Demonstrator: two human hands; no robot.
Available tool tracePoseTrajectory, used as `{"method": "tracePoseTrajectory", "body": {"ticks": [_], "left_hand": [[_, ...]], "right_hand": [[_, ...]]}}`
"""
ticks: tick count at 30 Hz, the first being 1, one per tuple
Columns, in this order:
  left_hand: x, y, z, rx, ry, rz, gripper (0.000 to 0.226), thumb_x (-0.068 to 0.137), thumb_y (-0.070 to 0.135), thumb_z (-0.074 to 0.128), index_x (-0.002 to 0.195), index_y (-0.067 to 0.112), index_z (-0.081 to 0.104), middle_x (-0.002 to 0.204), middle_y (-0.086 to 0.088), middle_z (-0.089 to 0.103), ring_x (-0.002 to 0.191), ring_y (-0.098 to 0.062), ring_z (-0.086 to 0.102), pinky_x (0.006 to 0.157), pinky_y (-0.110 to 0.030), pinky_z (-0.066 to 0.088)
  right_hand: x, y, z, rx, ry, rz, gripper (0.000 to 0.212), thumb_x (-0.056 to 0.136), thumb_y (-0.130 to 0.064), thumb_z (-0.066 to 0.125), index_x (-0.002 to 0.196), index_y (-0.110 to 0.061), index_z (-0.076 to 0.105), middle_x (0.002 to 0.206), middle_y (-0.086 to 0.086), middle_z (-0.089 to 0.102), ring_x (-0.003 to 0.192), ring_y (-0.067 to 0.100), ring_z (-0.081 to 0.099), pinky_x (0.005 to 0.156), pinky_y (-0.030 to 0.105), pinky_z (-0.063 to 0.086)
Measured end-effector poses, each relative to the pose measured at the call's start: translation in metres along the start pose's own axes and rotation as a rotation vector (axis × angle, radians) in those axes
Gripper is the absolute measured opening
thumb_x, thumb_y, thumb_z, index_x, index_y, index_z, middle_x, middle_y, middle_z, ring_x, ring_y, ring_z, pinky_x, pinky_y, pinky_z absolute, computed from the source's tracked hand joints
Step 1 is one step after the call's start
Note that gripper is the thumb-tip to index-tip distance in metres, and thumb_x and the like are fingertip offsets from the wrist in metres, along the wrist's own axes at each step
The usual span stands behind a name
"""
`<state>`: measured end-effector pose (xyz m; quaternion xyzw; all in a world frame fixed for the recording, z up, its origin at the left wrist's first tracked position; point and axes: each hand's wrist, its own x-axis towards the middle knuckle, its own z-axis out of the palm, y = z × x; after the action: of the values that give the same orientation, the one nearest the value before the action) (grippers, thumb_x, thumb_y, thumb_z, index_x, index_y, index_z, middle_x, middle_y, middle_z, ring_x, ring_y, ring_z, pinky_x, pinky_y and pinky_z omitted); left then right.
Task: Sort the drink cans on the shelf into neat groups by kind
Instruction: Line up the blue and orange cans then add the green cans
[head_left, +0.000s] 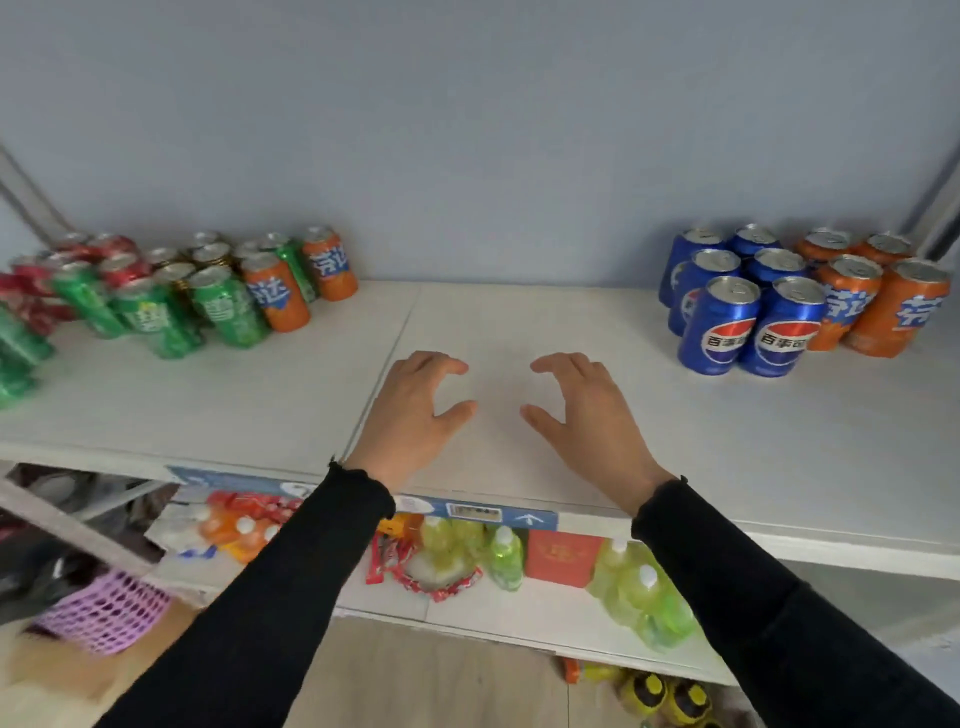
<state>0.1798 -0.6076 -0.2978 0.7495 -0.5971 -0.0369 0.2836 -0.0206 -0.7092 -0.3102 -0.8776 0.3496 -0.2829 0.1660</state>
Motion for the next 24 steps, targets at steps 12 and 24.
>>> {"method": "tracePoseTrajectory", "body": {"ticks": [12, 24], "left_hand": [[-0.049, -0.173, -0.151, 0.09, 0.044, 0.013, 0.046, 0.09, 0.037, 0.068, 0.133, 0.024, 0.055, 0.137, 0.005, 0.052, 0.128, -0.017, 0.042, 0.1, -0.025, 0.032], [0.074, -0.231, -0.196, 0.294, -0.011, 0.058, 0.077, 0.08, 0.045, 0.077, 0.144, 0.019, 0.042, 0.14, -0.008, 0.05, 0.129, -0.03, 0.045, 0.103, -0.044, 0.042]], "right_hand": [[0.052, -0.185, 0.115, 0.134, 0.013, 0.047, 0.043, 0.092, -0.032, 0.068, 0.131, -0.02, 0.055, 0.13, -0.002, 0.058, 0.117, 0.019, 0.052, 0.092, 0.029, 0.042], [0.16, -0.196, 0.165, 0.25, 0.053, 0.263, 0.047, 0.091, -0.032, 0.069, 0.132, -0.015, 0.052, 0.131, 0.001, 0.057, 0.113, 0.017, 0.056, 0.086, 0.026, 0.041]]}}
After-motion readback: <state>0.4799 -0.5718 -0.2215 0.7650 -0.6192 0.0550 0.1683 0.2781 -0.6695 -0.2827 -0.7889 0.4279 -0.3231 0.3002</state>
